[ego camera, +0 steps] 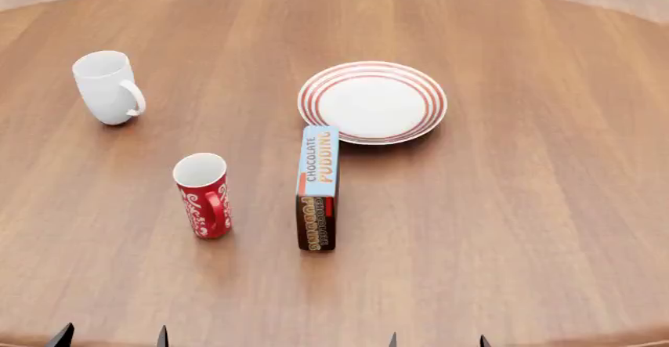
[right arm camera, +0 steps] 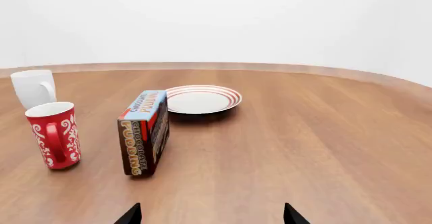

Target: Pick up the red mug and put it on the plate

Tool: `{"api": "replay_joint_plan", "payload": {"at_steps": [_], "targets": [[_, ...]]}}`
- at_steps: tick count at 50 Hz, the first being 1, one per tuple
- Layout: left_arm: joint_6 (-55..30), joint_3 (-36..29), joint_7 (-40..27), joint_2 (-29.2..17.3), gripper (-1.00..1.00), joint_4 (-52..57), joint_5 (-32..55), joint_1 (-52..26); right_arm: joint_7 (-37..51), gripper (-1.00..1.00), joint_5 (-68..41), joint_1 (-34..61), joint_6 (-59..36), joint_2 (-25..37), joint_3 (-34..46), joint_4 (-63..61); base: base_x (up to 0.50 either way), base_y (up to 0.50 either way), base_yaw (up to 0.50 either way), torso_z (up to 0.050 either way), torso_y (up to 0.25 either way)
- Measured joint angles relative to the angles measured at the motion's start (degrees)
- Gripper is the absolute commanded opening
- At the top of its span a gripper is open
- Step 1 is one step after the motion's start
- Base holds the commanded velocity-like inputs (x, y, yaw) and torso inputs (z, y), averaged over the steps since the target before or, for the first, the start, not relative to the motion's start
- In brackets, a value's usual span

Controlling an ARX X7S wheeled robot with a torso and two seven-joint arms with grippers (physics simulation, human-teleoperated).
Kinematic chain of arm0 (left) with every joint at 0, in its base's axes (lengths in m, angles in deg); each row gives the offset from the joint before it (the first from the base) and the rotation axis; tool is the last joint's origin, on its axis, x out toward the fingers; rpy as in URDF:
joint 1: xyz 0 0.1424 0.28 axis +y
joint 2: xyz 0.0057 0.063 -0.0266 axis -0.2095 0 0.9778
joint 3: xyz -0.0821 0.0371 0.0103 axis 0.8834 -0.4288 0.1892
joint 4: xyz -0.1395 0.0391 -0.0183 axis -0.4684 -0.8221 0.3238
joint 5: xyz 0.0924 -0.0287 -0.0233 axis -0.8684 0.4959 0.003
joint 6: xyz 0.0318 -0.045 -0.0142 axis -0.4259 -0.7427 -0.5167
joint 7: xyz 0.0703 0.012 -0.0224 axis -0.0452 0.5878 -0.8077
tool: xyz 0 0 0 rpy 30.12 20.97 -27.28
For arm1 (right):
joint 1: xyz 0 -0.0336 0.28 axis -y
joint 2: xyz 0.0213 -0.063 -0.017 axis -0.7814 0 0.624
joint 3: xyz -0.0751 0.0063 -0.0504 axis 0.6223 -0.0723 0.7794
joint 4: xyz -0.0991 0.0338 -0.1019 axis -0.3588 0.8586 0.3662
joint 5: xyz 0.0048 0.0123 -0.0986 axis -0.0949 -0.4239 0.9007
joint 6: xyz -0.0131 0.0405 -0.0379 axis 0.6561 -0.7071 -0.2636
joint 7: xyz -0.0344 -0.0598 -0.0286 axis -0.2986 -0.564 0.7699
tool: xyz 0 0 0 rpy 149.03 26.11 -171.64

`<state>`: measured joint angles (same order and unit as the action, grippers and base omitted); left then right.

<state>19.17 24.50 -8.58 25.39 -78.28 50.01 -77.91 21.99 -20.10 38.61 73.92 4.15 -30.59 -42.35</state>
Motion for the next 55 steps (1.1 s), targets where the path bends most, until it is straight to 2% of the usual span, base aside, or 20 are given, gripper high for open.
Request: {"api": "replay_joint_plan", "payload": {"at_steps": [16, 26, 37, 55], "targets": [[0.53, -2.22, -1.94, -1.9, 1.0, -0.19, 1.85, -0.06, 1.99, 1.0, -1.85, 0.19, -0.34, 1.89, 2.28, 0.11, 0.0, 0.0, 0.0, 0.0, 0.0], [3.62, -3.44, -2.64, -2.91, 1.0, -1.3, 3.31, -0.17, 3.27, 1.0, -2.82, 0.3, -0.3, 2.95, 3.6, 0.27, 0.0, 0.0, 0.0, 0.0, 0.0], [12.3, -5.06, -2.45, -4.06, 1.0, -4.65, 3.55, -0.67, 4.43, 1.0, -3.74, 0.27, -0.17, 3.87, 4.73, 0.23, 0.0, 0.0, 0.0, 0.0, 0.0], [31.81, -6.34, -5.23, -4.85, 1.0, -13.14, 0.42, -2.61, 5.78, 1.0, -5.08, 0.32, 0.15, 5.09, 6.22, 0.28, 0.0, 0.0, 0.0, 0.0, 0.0]]}}
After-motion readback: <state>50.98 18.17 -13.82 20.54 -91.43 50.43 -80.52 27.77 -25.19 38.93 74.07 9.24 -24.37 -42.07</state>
